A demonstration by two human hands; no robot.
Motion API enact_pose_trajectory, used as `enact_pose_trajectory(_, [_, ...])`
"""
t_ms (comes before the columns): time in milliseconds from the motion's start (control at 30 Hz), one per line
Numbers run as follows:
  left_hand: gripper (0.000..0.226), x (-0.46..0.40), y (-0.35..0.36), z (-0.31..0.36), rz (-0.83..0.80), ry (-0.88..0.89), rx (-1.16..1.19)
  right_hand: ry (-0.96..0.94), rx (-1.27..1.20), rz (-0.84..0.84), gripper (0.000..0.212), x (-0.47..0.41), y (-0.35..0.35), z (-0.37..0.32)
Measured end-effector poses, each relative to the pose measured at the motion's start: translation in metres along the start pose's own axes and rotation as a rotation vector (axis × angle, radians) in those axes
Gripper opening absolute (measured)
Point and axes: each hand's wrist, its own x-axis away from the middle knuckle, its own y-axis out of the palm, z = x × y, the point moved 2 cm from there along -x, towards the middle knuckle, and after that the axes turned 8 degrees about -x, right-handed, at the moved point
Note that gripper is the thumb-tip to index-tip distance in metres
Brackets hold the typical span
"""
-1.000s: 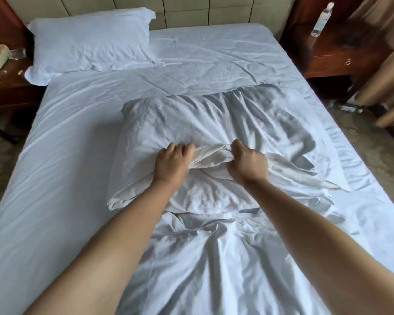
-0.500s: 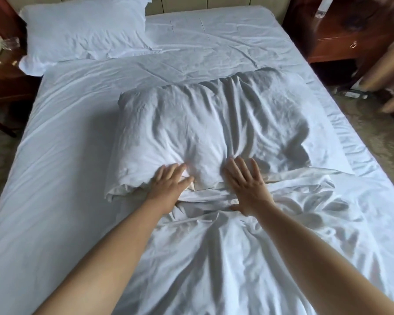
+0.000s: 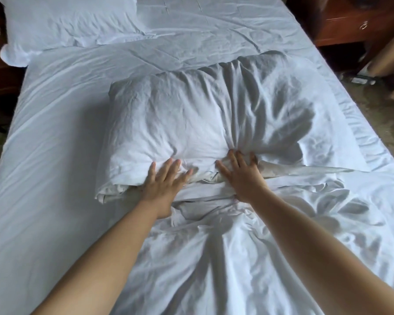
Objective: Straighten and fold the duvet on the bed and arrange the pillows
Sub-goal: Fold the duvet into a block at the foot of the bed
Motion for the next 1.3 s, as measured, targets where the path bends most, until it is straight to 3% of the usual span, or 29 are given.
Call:
enact_pose_trajectory(100, [0.113, -0.013, -0.015, 0.021, -0.131, -0.068, 0.208, -0.004, -0.104, 0.019, 0.079, -0.002, -0.005, 0.001])
enact_pose_trajectory(200, [0.111, -0.020, -0.013, 0.025, -0.054, -0.147, 0.101, -0.010, -0.235, 0.089, 0.047, 0.005, -0.021, 0.003])
enact_pose_trajectory(267, [0.104, -0.015, -0.011, 0.020, -0.035, -0.190, 0.031, 0.004, -0.289, 0.122, 0.038, 0.015, -0.034, 0.007])
enact_pose_trajectory(367, [0.082, -0.005, -0.032, 0.007, 0.043, -0.170, -0.067, 0.082, -0.358, 0.155, 0.035, 0.028, -0.057, 0.019])
enact_pose_trajectory(467, [0.062, 0.000, -0.063, -0.008, 0.310, -0.122, -0.033, 0.140, -0.399, 0.213, 0.031, 0.040, -0.080, 0.029])
enact_pose_trajectory(533, [0.066, 0.004, -0.081, -0.016, 0.396, -0.119, -0.042, 0.171, -0.384, 0.282, 0.031, 0.053, -0.093, 0.035])
enact_pose_trajectory(767, [0.043, 0.041, -0.142, 0.003, 0.584, -0.120, 0.033, 0.141, -0.256, 0.800, 0.035, 0.105, -0.131, 0.060])
enact_pose_trajectory(833, [0.032, 0.054, -0.128, 0.015, 0.560, -0.124, 0.021, 0.114, -0.330, 0.719, 0.031, 0.115, -0.108, 0.047])
enact_pose_trajectory(867, [0.027, 0.061, -0.117, 0.022, 0.513, -0.127, 0.007, 0.140, -0.381, 0.587, 0.031, 0.120, -0.089, 0.036])
enact_pose_trajectory(933, [0.042, 0.075, -0.083, 0.039, 0.206, -0.105, 0.041, 0.172, -0.426, 0.162, 0.045, 0.129, -0.042, 0.010])
enact_pose_trajectory(1000, [0.064, 0.087, -0.052, 0.052, -0.078, -0.054, 0.067, 0.120, -0.414, -0.047, 0.062, 0.129, -0.020, -0.008])
enact_pose_trajectory(1067, [0.071, 0.085, -0.048, 0.050, -0.086, -0.094, 0.081, 0.058, -0.420, -0.045, 0.070, 0.121, -0.028, -0.007])
enact_pose_trajectory(1167, [0.061, 0.063, -0.063, 0.035, -0.080, -0.185, 0.041, 0.018, -0.286, 0.089, 0.074, 0.106, -0.054, 0.012])
enact_pose_trajectory(1300, [0.056, 0.043, -0.057, 0.024, -0.126, -0.297, 0.037, 0.130, -0.186, 0.089, 0.095, 0.095, -0.052, 0.027])
